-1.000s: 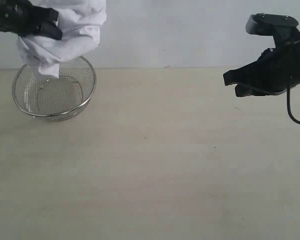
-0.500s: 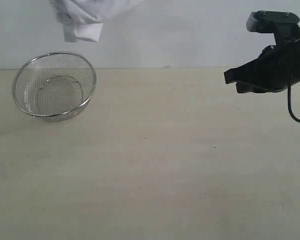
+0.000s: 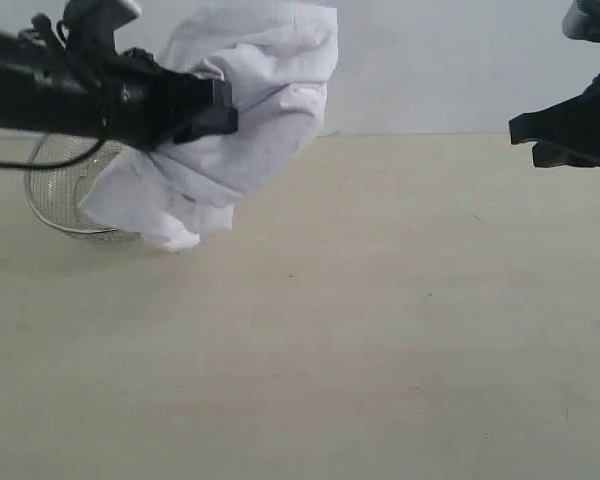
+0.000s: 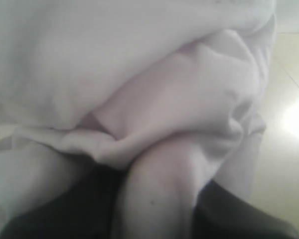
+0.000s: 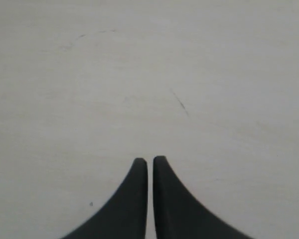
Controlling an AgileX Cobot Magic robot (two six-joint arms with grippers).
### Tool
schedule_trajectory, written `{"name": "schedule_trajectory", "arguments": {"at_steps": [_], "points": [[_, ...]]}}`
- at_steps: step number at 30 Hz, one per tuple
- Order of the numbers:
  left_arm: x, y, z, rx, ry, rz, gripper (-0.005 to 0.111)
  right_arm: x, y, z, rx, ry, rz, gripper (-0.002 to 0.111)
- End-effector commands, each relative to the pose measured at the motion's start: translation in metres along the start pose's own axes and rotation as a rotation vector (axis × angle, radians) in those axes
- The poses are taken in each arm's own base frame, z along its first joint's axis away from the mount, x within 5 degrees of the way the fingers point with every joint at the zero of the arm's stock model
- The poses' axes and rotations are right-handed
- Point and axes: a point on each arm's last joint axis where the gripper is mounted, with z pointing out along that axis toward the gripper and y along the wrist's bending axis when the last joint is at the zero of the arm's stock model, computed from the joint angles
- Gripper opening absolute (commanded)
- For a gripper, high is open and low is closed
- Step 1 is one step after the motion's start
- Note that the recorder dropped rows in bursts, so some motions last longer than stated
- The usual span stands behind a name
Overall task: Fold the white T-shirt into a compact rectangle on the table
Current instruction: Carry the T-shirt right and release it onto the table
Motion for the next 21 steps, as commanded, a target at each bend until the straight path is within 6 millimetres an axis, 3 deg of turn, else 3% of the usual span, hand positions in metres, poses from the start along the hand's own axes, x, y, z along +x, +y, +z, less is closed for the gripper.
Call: {"name": "schedule_trajectory", "arguments": {"at_steps": [1,3,4,7,9,12,14,18,21], "points": [[0.046,-0.036,0.011,0.055,0.053,0.069,0.005,-0.003,0.001,-0.004,-0.010,-0.017,0.030,0.000],[0.055,-0.064,0.019,0.112,0.081,0.093,0.005,-0.003,0.001,-0.003,-0.014,-0.014,0.025,0.000],[0.054,-0.067,0.023,0.061,0.071,0.122,0.005,-0.002,0.002,-0.003,-0.017,-0.008,0.025,0.000],[0.055,-0.056,0.042,-0.177,0.057,0.164,0.005,-0.002,0.002,-0.003,-0.022,-0.001,0.025,0.000],[0.056,-0.048,0.060,-0.202,0.073,0.159,0.005,-0.002,0.002,-0.003,-0.023,-0.002,0.026,0.000],[0.054,-0.050,0.090,-0.155,0.087,0.249,0.005,-0.001,0.003,-0.003,-0.027,0.003,0.026,0.000],[0.052,-0.053,0.099,-0.127,0.084,0.244,0.005,0.000,0.003,-0.003,-0.032,0.012,0.025,0.000],[0.056,-0.068,0.100,0.043,0.116,0.201,0.007,-0.001,0.003,-0.003,-0.032,0.011,0.021,0.000],[0.059,-0.078,0.099,0.158,0.140,0.197,0.024,-0.001,0.003,-0.003,-0.032,0.011,0.021,0.000]]}}
